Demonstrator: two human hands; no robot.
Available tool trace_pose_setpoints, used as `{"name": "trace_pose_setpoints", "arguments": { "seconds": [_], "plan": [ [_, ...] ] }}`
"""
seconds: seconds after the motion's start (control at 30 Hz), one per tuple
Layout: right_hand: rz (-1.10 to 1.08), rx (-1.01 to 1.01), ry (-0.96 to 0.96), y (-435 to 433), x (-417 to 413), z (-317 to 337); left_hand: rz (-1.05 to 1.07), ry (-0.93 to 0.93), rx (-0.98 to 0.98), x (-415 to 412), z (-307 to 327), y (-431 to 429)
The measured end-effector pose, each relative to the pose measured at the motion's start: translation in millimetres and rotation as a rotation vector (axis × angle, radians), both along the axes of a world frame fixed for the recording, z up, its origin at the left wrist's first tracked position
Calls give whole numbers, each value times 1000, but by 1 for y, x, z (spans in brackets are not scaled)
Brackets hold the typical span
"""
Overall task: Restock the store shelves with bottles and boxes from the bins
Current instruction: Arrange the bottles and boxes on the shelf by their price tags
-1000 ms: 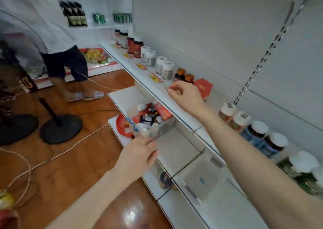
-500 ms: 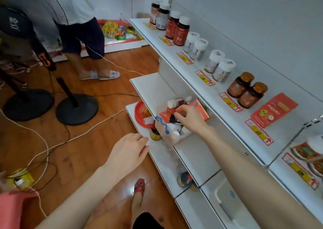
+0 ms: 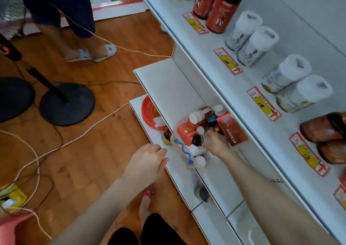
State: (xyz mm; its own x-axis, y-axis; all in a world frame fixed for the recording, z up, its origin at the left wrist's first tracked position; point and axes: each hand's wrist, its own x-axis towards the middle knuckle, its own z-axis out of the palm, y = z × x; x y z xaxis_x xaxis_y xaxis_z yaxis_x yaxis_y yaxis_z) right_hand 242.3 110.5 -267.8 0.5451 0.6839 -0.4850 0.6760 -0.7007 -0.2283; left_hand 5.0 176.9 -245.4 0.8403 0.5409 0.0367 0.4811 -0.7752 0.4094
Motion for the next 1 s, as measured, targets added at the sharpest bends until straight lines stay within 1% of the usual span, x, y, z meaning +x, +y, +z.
{"name": "trace_pose_setpoints", "arguments": {
  "seconds": [0.07,0.17,0.23,0.37,0.47,0.57,0.67,0.73,0.83,0.93,1.0],
  "plan": [
    [7,-73,-31,2,5,-15,-18,32,-43,7,-12,12],
    [-5,-98,-6,5,12,-41,-35,102,-118,20,-33,25],
    [5,-115,-22,5,17,-56,-81,138,-135,30,-45,33],
    [20,-135,-106,7,31,-82,-207,100,-128,54,-67,51],
    [37,-115,-116,6,37,-102,-273,110,-107,68,-85,66],
    [5,-31,-97,-1,38,-107,-327,123,-86,76,-98,78],
    [-136,74,-23,-6,33,-95,-390,139,-83,81,-104,89],
    [-266,151,10,-9,26,-80,-436,146,-84,88,-102,95],
    [-494,280,64,-13,6,-58,-491,144,-36,106,-99,105],
    [-709,379,80,-18,-15,-35,-480,91,-23,131,-96,109],
    [-807,410,128,-20,-29,-25,-438,96,-4,152,-96,110]
  ]
}}
